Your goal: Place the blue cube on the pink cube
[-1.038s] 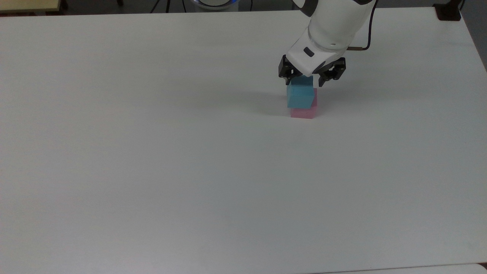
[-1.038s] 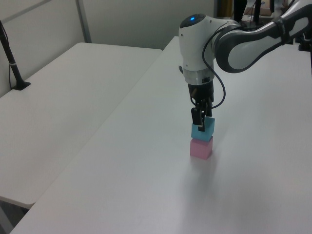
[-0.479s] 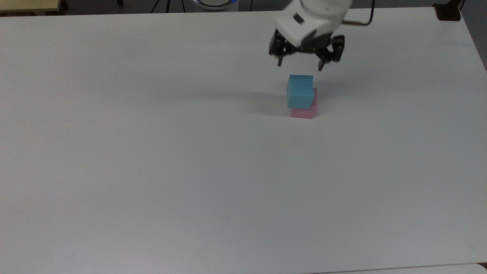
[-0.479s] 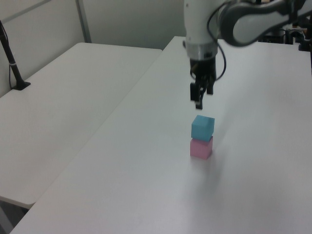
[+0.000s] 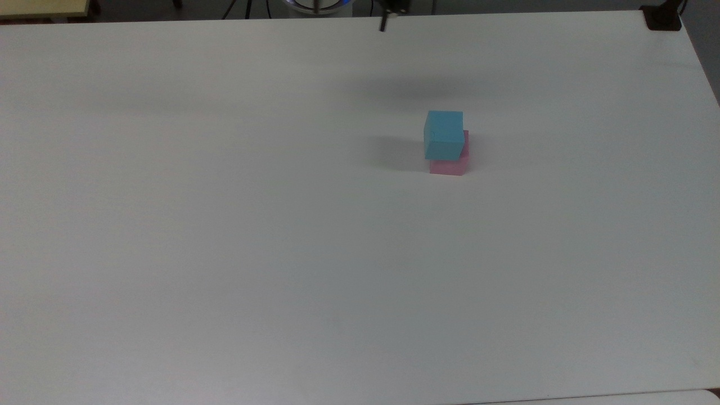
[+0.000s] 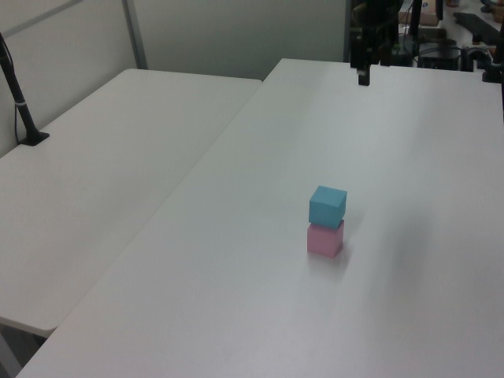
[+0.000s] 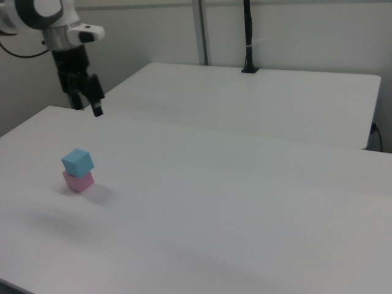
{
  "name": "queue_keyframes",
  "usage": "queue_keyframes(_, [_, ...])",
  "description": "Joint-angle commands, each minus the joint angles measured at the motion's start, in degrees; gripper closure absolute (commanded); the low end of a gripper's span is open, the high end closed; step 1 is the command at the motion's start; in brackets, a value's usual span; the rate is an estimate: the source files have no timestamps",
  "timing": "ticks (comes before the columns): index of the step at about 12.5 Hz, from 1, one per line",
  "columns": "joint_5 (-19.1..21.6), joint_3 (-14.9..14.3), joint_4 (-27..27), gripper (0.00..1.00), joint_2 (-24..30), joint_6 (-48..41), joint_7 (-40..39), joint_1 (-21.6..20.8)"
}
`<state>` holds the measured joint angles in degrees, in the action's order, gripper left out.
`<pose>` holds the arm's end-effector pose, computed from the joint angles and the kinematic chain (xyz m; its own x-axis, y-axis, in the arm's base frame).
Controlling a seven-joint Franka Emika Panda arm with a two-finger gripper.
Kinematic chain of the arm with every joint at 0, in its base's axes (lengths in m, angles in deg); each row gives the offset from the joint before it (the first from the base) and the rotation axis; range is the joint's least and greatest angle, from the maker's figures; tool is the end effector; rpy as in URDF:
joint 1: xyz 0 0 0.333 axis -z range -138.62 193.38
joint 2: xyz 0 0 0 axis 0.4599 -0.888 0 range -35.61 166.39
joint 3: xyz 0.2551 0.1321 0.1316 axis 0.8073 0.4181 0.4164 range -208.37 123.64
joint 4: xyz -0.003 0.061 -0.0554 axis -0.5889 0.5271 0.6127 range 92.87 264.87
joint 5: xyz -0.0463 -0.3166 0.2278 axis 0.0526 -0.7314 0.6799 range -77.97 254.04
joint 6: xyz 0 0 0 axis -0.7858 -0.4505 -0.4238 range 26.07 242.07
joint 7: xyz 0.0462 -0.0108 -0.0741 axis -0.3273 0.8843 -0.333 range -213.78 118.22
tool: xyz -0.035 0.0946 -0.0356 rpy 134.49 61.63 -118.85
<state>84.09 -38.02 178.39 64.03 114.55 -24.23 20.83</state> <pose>0.5481 0.0972 0.6118 0.9749 -0.2209 -0.0277 -0.2179 -0.9723 0.0849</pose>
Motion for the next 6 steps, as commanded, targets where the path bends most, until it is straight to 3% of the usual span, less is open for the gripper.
queue_keyframes(1, [0.3,-1.9,2.7,0.00,2.9,0.8,-11.1,5.3])
queue_keyframes(3, [-0.4,-3.1,3.3,0.00,2.9,1.3,-18.0,7.1])
queue_keyframes(6, [-0.3,-6.2,3.3,0.00,2.9,5.0,-21.5,7.1])
